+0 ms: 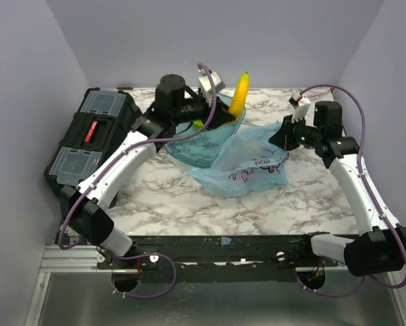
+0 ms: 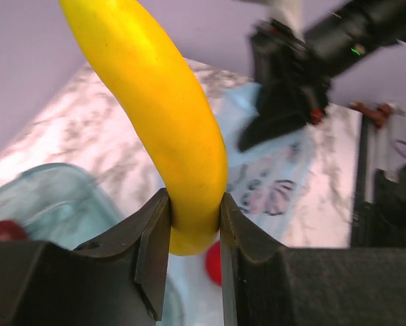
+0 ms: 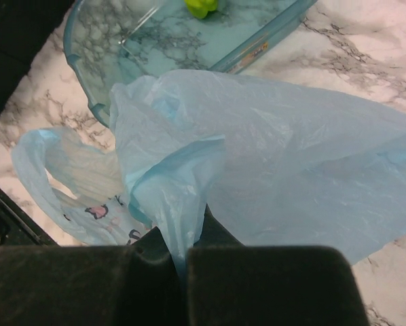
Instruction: Place the fake fruits into the plastic bag and tie a complex knot
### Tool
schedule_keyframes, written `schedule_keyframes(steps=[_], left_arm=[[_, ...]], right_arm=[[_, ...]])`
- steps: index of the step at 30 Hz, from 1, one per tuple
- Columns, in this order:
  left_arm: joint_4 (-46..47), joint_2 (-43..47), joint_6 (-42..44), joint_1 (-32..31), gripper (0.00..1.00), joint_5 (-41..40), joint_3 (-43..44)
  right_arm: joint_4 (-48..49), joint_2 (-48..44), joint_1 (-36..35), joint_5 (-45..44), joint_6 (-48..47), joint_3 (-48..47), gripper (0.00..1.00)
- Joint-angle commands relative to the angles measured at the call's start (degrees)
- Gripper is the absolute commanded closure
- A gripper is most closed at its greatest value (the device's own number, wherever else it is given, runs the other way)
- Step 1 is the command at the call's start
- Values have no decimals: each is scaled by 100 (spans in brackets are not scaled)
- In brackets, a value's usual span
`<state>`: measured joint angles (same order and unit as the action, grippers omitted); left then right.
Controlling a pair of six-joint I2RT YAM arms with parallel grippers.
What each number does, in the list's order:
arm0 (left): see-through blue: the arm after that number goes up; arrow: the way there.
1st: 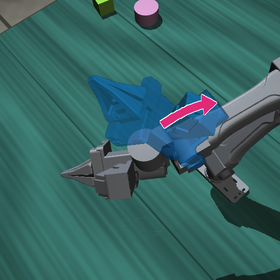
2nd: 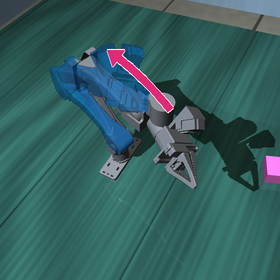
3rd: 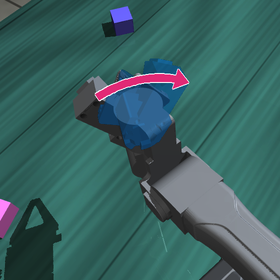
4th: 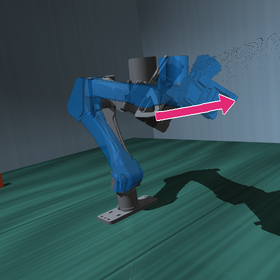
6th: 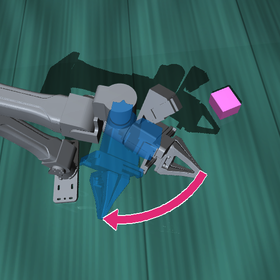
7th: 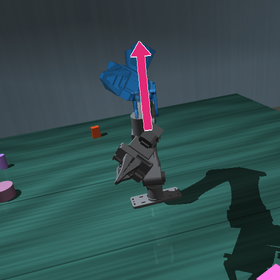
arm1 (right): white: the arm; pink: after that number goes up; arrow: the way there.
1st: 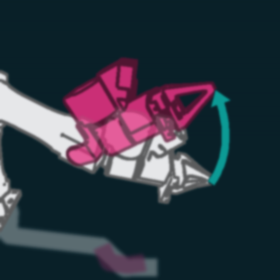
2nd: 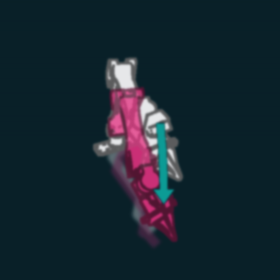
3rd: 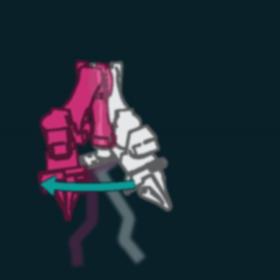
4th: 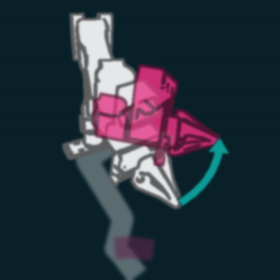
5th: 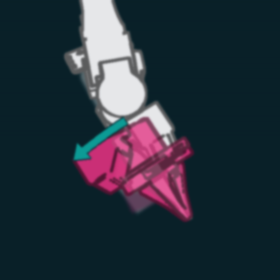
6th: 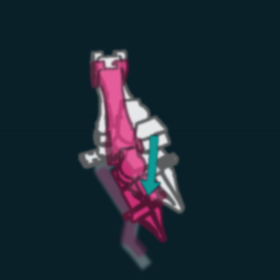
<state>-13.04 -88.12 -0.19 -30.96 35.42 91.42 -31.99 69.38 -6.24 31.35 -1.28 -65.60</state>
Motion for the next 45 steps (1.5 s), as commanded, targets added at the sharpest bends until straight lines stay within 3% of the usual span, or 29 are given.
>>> schedule_keyframes(steps=[1,7,10,13,22,26,28,33,37,40,45], left_arm=[[1731,79,-809,-665,100,632,-1165],[3188,-122,-798,-1002,100,496,-2270],[3324,-288,-359,-1149,100,288,-2607],[2986,-628,-143,-1202,100,51,-2673],[753,-1426,712,-1325,100,-810,-1843],[430,-1284,768,-1325,56,-952,-1774],[200,-1118,779,-1323,42,-823,-1655],[-1184,-752,686,-1316,25,-621,-590],[-1314,-192,555,-1111,14,-476,-406],[-1418,-140,347,-636,18,-436,-261],[-2814,-966,525,147,48,-1325,535]], right_arm=[[331,106,36,91,647,-324,99],[399,157,35,221,843,-466,99],[403,187,40,270,880,-487,99],[420,196,43,325,888,-522,99],[403,205,36,413,819,-532,99],[386,225,36,360,741,-526,99],[350,208,36,315,666,-497,99],[290,177,42,280,520,-449,99],[259,170,42,319,489,-403,99],[232,154,37,443,429,-359,99],[176,136,38,538,341,-364,99]])
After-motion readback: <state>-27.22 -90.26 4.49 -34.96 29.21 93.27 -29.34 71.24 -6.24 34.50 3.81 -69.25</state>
